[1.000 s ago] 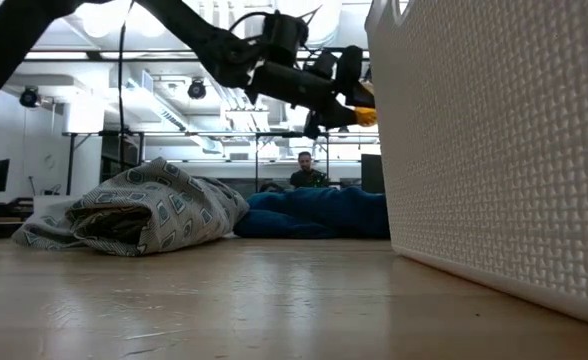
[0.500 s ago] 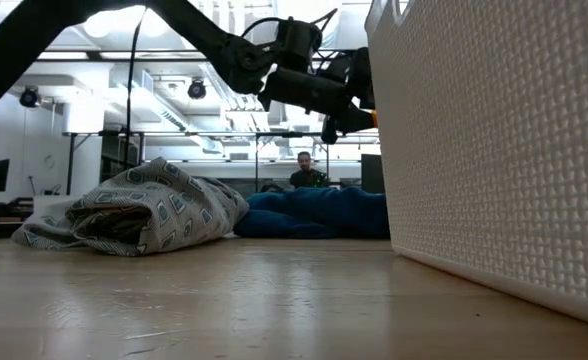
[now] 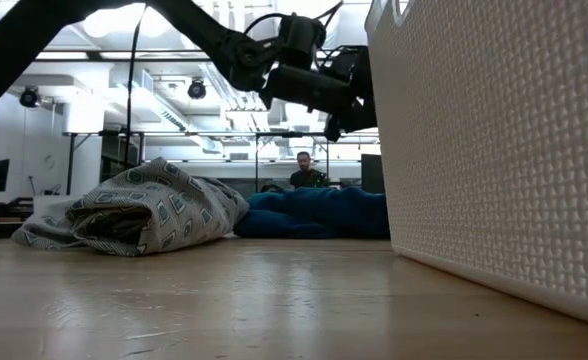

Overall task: Pick & place medical supplies in basket/bin
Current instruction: Put the orange pill bottle into the transparent bin

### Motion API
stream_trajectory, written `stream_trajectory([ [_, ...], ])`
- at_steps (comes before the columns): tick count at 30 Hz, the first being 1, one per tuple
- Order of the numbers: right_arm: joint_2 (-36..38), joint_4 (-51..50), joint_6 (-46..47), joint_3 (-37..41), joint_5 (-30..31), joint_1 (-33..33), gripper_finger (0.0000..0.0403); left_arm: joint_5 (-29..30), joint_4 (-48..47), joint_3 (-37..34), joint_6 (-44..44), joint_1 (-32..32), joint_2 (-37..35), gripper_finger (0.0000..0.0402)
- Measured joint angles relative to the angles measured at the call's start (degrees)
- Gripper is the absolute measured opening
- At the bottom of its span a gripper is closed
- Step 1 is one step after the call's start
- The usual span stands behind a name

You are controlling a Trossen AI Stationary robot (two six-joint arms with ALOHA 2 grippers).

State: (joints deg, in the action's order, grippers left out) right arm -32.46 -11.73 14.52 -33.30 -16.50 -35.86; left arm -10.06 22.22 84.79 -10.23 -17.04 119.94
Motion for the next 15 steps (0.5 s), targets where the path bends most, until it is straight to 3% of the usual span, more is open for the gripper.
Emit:
stream_trajectory([
  [15, 0.01, 0.00, 0.00, -0.02, 0.01, -0.02, 0.0311, -6.26, -3.60, -0.08, -5.15, -4.41, -0.02, 0.0205],
])
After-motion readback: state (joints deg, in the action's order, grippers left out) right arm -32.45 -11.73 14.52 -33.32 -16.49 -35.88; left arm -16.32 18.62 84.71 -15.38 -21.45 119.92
